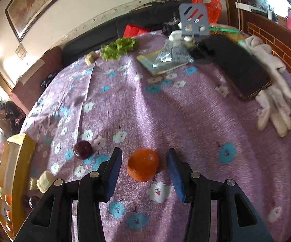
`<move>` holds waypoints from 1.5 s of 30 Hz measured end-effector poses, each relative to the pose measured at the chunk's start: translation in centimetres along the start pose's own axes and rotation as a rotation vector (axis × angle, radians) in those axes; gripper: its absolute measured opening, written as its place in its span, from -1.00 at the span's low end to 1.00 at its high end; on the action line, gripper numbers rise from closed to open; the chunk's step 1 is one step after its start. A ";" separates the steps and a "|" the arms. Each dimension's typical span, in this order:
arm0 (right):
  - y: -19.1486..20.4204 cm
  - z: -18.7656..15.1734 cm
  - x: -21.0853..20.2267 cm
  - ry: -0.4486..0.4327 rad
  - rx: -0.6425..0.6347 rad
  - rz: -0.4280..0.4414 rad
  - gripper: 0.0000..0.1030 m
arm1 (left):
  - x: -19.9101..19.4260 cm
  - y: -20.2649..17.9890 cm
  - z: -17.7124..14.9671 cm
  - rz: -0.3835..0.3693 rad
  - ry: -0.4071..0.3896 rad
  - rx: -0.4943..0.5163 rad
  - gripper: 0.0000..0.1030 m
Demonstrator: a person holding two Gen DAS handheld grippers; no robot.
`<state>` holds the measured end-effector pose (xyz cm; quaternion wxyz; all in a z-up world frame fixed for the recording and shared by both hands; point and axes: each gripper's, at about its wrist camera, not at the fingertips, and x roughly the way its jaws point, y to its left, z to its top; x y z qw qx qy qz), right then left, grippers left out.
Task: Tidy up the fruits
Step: 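Grasp an orange with the right tool while the left tool grasps a pale yellow chunk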
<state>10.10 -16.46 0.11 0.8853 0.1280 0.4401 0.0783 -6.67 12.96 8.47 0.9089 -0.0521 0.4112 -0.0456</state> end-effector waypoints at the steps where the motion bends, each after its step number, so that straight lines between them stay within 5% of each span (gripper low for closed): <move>1: 0.3 -0.1 0.3 -0.003 -0.014 -0.006 -0.03 | 0.9 -0.7 0.6 -0.004 0.011 0.011 0.56; 5: 1.1 -0.1 0.5 -0.016 -0.076 -0.034 -0.04 | 4.9 -3.2 2.7 -0.020 0.055 0.071 0.56; 10: 1.4 -0.3 0.6 -0.026 -0.120 -0.078 -0.29 | 10.2 -5.5 4.4 0.008 0.105 0.137 0.56; 20: 0.9 -0.1 0.4 -0.022 -0.091 -0.046 -0.29 | 14.0 -7.0 3.6 0.035 0.153 0.239 0.55; 21: 0.9 -0.1 0.3 -0.024 -0.090 -0.045 -0.29 | 14.0 -7.1 3.6 0.037 0.150 0.247 0.47; 22: 0.9 0.0 0.2 -0.027 -0.089 -0.044 -0.29 | 14.0 -7.1 3.5 0.037 0.145 0.251 -0.03; 23: 0.9 -0.1 0.2 -0.028 -0.090 -0.044 -0.29 | 14.1 -7.2 3.5 0.036 0.154 0.253 -0.29; 25: 0.9 0.0 0.1 -0.033 -0.089 -0.042 -0.29 | 14.0 -7.1 3.5 0.039 0.147 0.242 -0.37; 33: 1.1 -0.1 -0.6 -0.056 -0.085 -0.009 -0.29 | 10.0 -6.8 2.7 0.020 0.085 0.200 -0.38; 40: 2.0 -0.3 -2.9 -0.108 -0.087 0.130 -0.28 | 1.3 -2.6 1.8 -0.040 -0.040 0.063 -0.44; 45: 4.7 -1.2 -4.9 -0.134 -0.130 0.163 -0.28 | -4.3 2.7 0.6 0.052 -0.135 -0.004 -0.44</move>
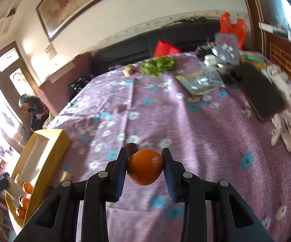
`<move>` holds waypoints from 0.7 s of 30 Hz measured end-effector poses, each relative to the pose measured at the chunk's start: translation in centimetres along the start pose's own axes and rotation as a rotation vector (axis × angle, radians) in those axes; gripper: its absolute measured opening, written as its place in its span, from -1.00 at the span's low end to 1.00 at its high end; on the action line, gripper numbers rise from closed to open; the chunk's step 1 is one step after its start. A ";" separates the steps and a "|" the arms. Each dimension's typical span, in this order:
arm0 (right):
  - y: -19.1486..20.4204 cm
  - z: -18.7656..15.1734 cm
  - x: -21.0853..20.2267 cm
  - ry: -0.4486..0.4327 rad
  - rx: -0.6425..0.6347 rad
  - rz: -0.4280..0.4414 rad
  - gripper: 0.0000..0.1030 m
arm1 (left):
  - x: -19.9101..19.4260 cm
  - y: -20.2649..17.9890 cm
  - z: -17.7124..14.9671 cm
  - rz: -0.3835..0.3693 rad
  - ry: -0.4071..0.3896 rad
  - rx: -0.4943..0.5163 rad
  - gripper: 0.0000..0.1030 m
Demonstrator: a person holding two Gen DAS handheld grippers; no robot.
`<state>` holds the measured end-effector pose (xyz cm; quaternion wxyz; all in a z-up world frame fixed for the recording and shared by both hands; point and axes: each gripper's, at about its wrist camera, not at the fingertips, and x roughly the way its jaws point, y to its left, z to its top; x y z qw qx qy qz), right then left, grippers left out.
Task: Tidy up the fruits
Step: 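Grasp an orange with the right tool while the left tool grasps a pale yellow chunk, then carry the orange and chunk into the tray and open both tools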
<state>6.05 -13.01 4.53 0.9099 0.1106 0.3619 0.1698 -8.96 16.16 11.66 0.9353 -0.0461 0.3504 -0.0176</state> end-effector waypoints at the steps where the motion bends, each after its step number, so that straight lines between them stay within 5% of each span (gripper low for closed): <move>1: 0.9 0.0 -0.3 -0.002 -0.015 0.002 -0.28 | -0.9 1.4 -0.3 0.040 -0.017 -0.008 -0.44; 11: 13.8 -2.4 0.1 0.115 -0.173 0.180 -0.27 | -2.3 12.5 -3.2 0.133 -0.007 -0.223 -0.48; 21: 24.9 -6.0 3.9 0.237 -0.337 0.266 -0.26 | -1.1 16.2 -5.6 0.151 0.056 -0.332 -0.35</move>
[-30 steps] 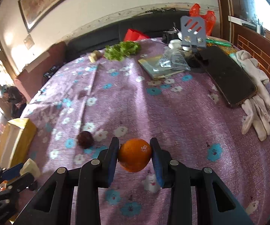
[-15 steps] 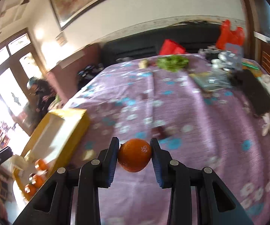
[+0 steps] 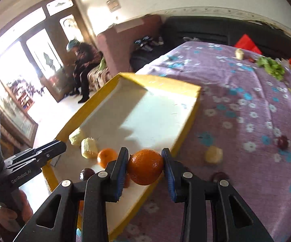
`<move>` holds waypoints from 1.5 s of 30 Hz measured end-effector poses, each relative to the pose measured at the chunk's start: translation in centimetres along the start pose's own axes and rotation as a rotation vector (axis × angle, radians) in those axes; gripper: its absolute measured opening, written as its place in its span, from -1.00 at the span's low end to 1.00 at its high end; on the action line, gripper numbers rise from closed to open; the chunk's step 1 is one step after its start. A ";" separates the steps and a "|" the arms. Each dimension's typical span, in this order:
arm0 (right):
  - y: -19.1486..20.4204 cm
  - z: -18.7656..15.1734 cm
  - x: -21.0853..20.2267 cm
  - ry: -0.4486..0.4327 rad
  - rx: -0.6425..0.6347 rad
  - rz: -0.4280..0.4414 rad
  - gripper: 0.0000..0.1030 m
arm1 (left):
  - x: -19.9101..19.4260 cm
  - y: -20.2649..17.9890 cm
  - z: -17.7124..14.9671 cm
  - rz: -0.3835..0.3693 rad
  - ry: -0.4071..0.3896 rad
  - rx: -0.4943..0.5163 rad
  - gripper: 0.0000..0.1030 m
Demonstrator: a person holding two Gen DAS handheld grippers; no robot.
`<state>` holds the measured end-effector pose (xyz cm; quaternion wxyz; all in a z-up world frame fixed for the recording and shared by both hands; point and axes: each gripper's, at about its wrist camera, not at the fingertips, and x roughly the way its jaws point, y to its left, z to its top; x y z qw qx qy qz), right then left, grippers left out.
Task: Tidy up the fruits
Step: 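Carry the orange and chunk into the tray and open both tools, then grasp a round tan fruit with the right tool while the left tool grasps a dark red plum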
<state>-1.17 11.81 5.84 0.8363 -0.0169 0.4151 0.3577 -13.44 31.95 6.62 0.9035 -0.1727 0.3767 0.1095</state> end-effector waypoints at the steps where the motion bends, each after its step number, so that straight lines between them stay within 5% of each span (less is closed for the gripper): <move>1: 0.6 0.0 0.7 0.013 -0.013 -0.004 -0.26 | -0.1 0.0 0.0 -0.003 -0.003 -0.004 -0.13; 2: 1.2 -0.1 1.5 0.029 -0.028 -0.009 -0.26 | -0.5 0.1 -0.1 0.000 -0.013 -0.011 0.12; 4: 2.1 0.0 2.9 0.056 -0.049 -0.017 -0.26 | -1.3 0.1 -0.4 0.006 -0.034 -0.014 0.32; 11: 2.9 -0.1 5.2 0.075 -0.063 -0.059 -0.21 | -3.3 -0.3 -0.8 0.008 -0.077 -0.015 0.53; 18: -0.3 1.3 -0.7 -0.040 -0.023 -0.072 0.04 | -4.0 -0.8 -1.1 -0.035 -0.084 -0.042 0.56; 22: -4.9 1.5 -3.6 -0.078 -0.006 -0.204 0.09 | -3.9 -1.4 -1.2 -0.098 -0.077 -0.071 0.59; 28: -9.6 0.1 -1.8 0.015 0.081 -0.237 0.08 | -3.4 -4.0 -1.8 -0.107 -0.061 -0.008 0.59; 37: -8.7 0.2 3.5 0.084 0.057 -0.265 0.08 | -3.4 -5.3 -2.3 -0.095 -0.042 0.023 0.59; 41: -8.3 0.1 4.9 0.108 -0.002 -0.310 -0.34 | -3.9 -5.9 -2.5 -0.104 -0.049 0.049 0.59; 45: -9.6 -0.8 2.7 0.085 0.008 -0.377 -0.35 | -3.6 -7.1 -2.7 -0.121 -0.041 0.089 0.59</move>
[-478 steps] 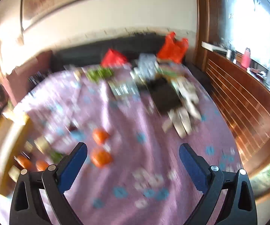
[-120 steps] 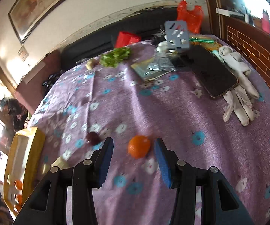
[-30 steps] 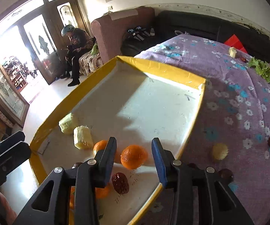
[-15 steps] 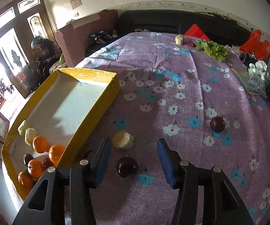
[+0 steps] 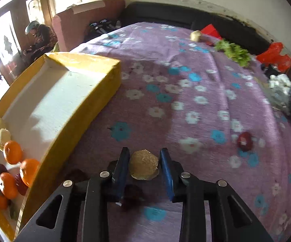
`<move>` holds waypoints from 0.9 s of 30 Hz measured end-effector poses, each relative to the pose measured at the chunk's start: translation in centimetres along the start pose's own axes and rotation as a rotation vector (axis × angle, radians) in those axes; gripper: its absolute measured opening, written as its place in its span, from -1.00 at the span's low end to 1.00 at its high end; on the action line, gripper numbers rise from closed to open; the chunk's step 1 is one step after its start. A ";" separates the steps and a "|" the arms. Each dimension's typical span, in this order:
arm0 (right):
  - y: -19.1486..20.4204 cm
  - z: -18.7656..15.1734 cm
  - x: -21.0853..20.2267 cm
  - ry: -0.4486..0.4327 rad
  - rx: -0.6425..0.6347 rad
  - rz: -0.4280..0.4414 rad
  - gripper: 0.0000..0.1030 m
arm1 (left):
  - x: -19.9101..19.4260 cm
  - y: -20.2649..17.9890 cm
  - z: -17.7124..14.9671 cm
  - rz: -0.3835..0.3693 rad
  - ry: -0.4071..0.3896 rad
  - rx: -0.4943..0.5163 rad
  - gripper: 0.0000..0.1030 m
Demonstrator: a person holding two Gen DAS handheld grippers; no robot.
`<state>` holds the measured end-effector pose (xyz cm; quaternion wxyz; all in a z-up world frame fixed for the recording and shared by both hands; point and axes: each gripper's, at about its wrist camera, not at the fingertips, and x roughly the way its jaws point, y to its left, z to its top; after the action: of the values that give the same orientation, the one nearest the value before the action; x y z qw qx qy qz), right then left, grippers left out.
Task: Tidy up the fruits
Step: 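Grasp a round tan fruit with the right tool while the left tool grasps a dark red plum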
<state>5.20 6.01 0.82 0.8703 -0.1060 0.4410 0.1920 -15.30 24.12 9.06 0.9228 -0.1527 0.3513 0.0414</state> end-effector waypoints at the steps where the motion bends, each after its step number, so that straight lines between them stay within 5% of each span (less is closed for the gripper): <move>1: -0.8 -0.3 -0.5 -0.008 0.004 -0.025 -0.35 | 0.2 -0.4 -0.1 -0.005 0.005 0.012 0.59; 11: -10.0 -5.6 -5.1 -0.065 0.191 0.034 -0.34 | 5.8 -8.5 -0.4 -0.169 0.147 0.194 0.59; 22: -12.4 -6.9 -4.3 -0.071 0.285 0.127 -0.34 | 13.8 -14.8 0.7 -0.111 0.247 0.400 0.42; 27: -13.3 -7.0 -4.3 -0.070 0.322 0.157 -0.34 | 17.0 -15.8 0.0 -0.048 0.323 0.483 -0.03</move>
<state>3.52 -9.53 0.43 0.8731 0.0761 0.4426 0.1896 0.34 8.57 1.77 0.8652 0.0587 0.4898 -0.0903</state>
